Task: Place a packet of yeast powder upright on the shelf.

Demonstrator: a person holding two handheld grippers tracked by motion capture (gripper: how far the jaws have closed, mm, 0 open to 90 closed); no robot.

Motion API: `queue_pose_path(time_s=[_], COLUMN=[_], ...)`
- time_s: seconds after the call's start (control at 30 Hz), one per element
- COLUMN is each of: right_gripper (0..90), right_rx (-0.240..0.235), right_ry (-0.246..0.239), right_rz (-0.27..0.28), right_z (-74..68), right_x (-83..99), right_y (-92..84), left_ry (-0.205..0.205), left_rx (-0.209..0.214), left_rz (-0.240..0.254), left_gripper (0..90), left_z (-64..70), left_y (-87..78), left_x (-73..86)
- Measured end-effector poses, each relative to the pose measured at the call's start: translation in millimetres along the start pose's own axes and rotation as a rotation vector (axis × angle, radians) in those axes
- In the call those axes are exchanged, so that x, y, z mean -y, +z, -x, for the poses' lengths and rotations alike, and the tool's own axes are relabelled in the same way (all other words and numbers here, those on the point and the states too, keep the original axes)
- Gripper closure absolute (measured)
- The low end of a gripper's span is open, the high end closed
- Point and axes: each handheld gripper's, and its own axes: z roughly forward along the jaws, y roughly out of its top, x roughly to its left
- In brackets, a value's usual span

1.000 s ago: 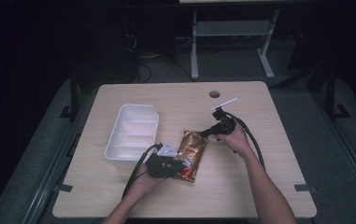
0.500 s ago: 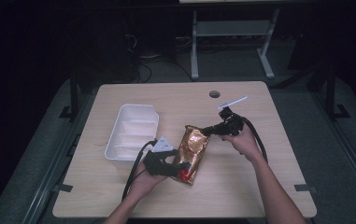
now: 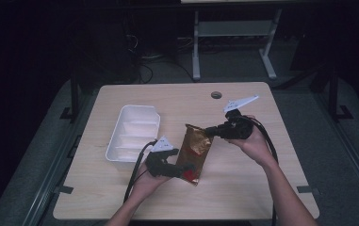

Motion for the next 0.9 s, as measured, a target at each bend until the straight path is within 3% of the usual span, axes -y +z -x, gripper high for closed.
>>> queue_pose_path(time_s=[0.17,0.43,0.6,0.63,0.77,0.9], right_gripper=[89.1,89.1,88.9,88.9,87.5,83.9], right_rx=[-0.034,-0.075,-0.077,-0.077,-0.072,-0.060], right_ry=[-0.081,-0.143,-0.147,-0.147,-0.139,-0.132], right_rz=[0.005,0.012,0.021,0.024,0.033,0.046], right_z=[-20.7,-36.2,-38.1,-38.1,-35.8,-33.7], right_x=[-4.7,-9.1,-9.1,-8.7,-4.0,-0.8], right_y=[-6.5,-11.2,-13.9,-14.2,-16.2,-16.6], left_ry=[-0.006,-0.015,0.008,0.011,0.033,0.055], left_rx=[0.031,0.090,0.120,0.124,0.131,0.130], left_rz=[0.009,-0.020,-0.026,-0.022,-0.018,-0.031], left_gripper=[21.0,27.5,46.5,46.5,65.3,70.6], left_z=[-2.1,-1.5,1.1,1.1,1.9,4.2], left_y=[0.6,5.0,5.4,4.6,2.1,3.6], left_x=[0.3,1.7,2.8,3.3,5.3,6.4])
